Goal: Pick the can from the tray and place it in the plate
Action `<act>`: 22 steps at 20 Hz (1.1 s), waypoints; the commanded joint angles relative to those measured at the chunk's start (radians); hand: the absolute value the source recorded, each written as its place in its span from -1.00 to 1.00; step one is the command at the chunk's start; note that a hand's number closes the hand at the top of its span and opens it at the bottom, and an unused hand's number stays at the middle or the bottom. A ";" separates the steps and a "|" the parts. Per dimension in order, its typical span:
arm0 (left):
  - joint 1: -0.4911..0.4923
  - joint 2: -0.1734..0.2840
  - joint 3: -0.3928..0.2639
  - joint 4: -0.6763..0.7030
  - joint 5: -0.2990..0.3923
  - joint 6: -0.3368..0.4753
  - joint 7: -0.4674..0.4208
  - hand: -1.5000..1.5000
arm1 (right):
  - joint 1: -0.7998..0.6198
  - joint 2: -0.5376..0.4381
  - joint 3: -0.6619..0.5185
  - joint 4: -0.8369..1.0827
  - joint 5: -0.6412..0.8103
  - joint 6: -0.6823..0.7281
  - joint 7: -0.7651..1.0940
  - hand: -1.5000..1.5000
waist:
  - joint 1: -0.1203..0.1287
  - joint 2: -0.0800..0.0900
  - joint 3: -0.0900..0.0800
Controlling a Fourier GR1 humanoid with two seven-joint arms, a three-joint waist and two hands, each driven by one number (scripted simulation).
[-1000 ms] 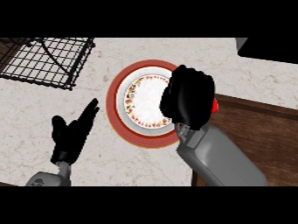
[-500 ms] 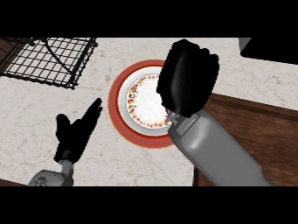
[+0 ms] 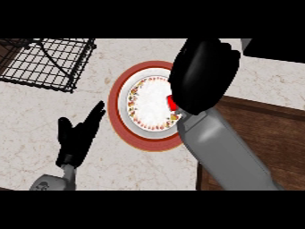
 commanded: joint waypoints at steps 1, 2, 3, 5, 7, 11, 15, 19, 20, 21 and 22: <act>0.021 -0.012 -0.002 0.032 0.008 0.002 0.011 0.00 | 0.003 0.012 -0.016 0.023 0.118 -0.101 0.257 1.00 | -0.023 0.003 -0.004; 0.018 -0.016 -0.004 0.015 0.004 0.008 0.007 0.00 | 0.015 0.012 -0.036 0.036 0.132 -0.116 0.257 1.00 | -0.022 0.005 -0.002; 0.008 -0.017 0.000 0.027 0.001 0.015 0.014 0.00 | 0.022 0.012 -0.031 0.021 0.161 -0.131 0.257 1.00 | -0.040 0.003 -0.001; 0.020 -0.014 0.007 0.031 -0.001 0.020 0.004 0.00 | 0.054 0.012 -0.059 0.032 0.170 -0.150 0.257 1.00 | -0.039 0.009 -0.001; 0.019 -0.005 0.002 -0.002 0.003 0.013 0.032 0.00 | 0.080 0.012 -0.069 0.035 0.196 -0.177 0.257 1.00 | -0.038 0.004 0.001; 0.040 -0.003 0.022 0.017 0.008 0.014 -0.005 0.00 | 0.146 0.012 -0.100 0.022 0.214 -0.243 0.257 1.00 | -0.051 0.009 0.001; 0.044 0.020 0.035 -0.001 0.019 -0.001 0.016 0.00 | 0.172 0.012 -0.134 0.029 0.227 -0.282 0.256 1.00 | -0.055 0.004 0.001; 0.045 0.007 0.033 -0.004 0.015 0.011 0.007 0.00 | 0.280 0.012 -0.227 0.044 0.076 -0.284 0.256 1.00 | -0.059 0.014 0.006; 0.051 0.002 0.032 -0.003 0.019 0.004 -0.010 0.00 | 0.303 0.012 -0.234 0.086 0.048 -0.263 0.256 -1.00 | -0.063 0.013 0.003; 0.031 0.001 0.032 0.000 0.012 0.013 0.006 0.00 | 0.326 0.012 -0.216 0.109 -0.005 -0.264 0.256 -1.00 | -0.057 0.017 0.004; 0.056 0.003 0.021 -0.003 0.003 0.005 -0.021 0.00 | 0.321 0.012 -0.221 0.135 -0.039 -0.316 0.257 -1.00 | -0.044 0.017 0.004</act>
